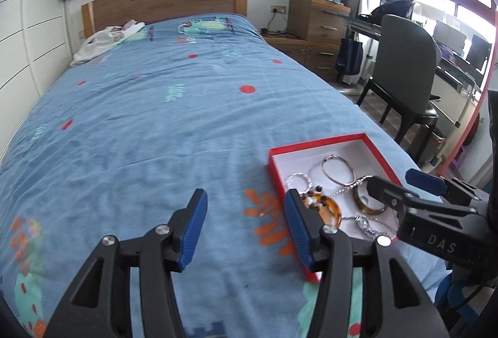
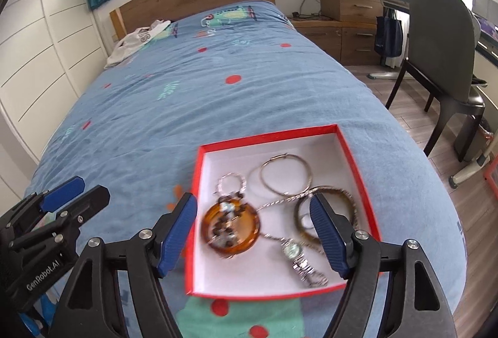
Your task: Organize jewelry
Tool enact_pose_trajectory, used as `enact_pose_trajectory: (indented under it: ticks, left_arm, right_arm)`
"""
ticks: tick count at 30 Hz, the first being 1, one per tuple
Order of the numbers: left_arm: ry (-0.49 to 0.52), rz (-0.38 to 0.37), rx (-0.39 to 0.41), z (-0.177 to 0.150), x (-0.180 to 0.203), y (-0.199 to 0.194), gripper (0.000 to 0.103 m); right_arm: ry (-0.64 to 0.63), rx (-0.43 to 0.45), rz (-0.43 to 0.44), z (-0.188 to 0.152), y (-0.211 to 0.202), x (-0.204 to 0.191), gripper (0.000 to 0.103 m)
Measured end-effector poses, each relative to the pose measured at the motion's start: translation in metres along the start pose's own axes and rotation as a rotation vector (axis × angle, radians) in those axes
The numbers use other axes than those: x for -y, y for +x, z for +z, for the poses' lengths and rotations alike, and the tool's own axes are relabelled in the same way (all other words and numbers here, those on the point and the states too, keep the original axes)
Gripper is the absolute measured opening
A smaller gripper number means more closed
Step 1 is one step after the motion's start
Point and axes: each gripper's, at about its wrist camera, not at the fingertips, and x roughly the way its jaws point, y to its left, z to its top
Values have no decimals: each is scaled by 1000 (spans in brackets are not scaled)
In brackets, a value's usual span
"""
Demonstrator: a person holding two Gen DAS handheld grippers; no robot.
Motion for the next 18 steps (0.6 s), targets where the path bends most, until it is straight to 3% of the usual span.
enact_pose_trajectory:
  ticks: [11, 18]
  left_arm:
    - [-86, 115, 31, -36, -52, -72, 53]
    - [-126, 179, 45, -57, -75, -101, 57]
  right_arm:
    - [-57, 43, 40, -33, -52, -58, 88]
    - [-94, 62, 40, -53, -73, -85, 101]
